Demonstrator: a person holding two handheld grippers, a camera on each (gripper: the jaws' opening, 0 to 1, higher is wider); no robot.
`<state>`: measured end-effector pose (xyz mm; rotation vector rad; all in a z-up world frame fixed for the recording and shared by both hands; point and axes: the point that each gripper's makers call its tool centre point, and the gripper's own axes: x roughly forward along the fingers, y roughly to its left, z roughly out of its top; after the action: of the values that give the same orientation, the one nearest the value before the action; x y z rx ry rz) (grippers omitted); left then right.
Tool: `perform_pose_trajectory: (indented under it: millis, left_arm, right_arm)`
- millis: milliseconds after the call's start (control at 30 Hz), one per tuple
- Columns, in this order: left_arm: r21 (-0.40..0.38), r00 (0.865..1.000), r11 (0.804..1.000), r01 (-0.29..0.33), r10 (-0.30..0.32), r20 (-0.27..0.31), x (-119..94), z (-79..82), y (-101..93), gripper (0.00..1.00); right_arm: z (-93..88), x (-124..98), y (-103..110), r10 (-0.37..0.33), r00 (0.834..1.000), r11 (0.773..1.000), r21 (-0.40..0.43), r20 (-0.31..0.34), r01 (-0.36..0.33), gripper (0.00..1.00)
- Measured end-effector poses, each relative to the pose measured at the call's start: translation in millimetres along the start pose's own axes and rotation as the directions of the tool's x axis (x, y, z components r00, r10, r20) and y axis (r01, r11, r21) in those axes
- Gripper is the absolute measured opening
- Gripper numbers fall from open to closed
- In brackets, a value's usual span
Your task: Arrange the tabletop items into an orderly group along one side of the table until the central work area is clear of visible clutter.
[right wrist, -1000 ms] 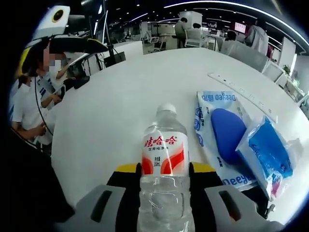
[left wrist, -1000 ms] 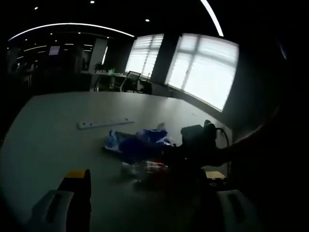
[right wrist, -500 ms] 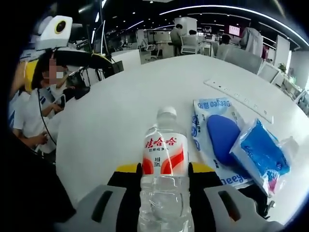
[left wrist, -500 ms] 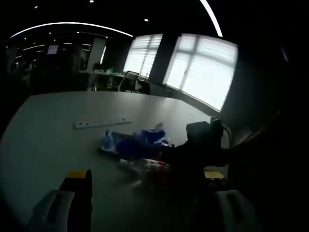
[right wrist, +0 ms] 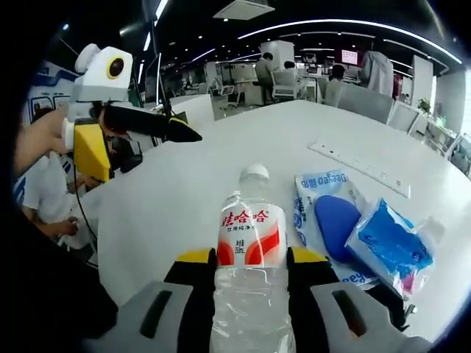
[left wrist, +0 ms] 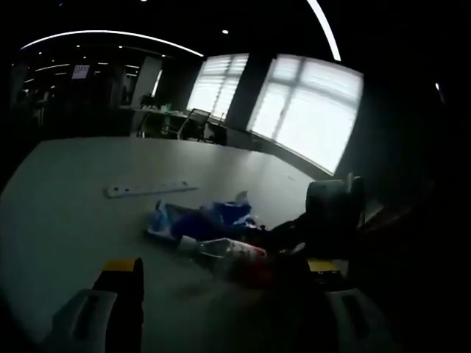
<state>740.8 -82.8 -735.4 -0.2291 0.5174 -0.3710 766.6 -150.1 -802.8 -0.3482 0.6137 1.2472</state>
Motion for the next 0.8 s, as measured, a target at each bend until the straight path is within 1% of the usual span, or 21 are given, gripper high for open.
perform_pose_trajectory:
  millis: [33, 133, 167, 267, 500, 800]
  left_arm:
    - [0.0, 1.0, 1.0, 0.001, -0.001, -0.001, 1.0, 0.0, -0.1, 0.84]
    - [-0.003, 1.0, 1.0, 0.004, -0.004, -0.003, 2.7, 1.6, -1.0, 0.84]
    - [-0.005, 1.0, 1.0, 0.007, -0.007, 0.002, 2.9, 3.4, -2.5, 0.83]
    - [-0.023, 0.999, 1.0, 0.015, -0.014, 0.031, 2.6, 10.6, -1.4, 0.83]
    - [-0.069, 0.995, 0.997, 0.028, -0.022, 0.096, 0.6, 27.0, 3.1, 0.79]
    - [-0.124, 0.991, 0.991, 0.058, -0.042, 0.129, 0.7, 35.2, 0.1, 0.73]
  right_arm:
    - [4.4, -2.5, 1.7, 0.003, 1.0, 1.0, 0.006, 0.013, -0.003, 0.31]
    - [16.3, -9.1, 5.7, 0.001, 0.999, 1.0, -0.014, 0.044, -0.001, 0.31]
    - [21.2, -12.1, 6.8, 0.001, 0.998, 1.0, -0.021, 0.057, 0.0, 0.31]
    - [28.7, -18.1, 7.3, -0.003, 0.997, 0.999, -0.035, 0.079, 0.005, 0.31]
    - [40.5, -34.4, 12.4, -0.007, 0.992, 0.998, -0.067, 0.123, 0.016, 0.31]
    - [49.9, -47.3, 21.6, -0.007, 0.986, 0.997, -0.074, 0.164, 0.019, 0.31]
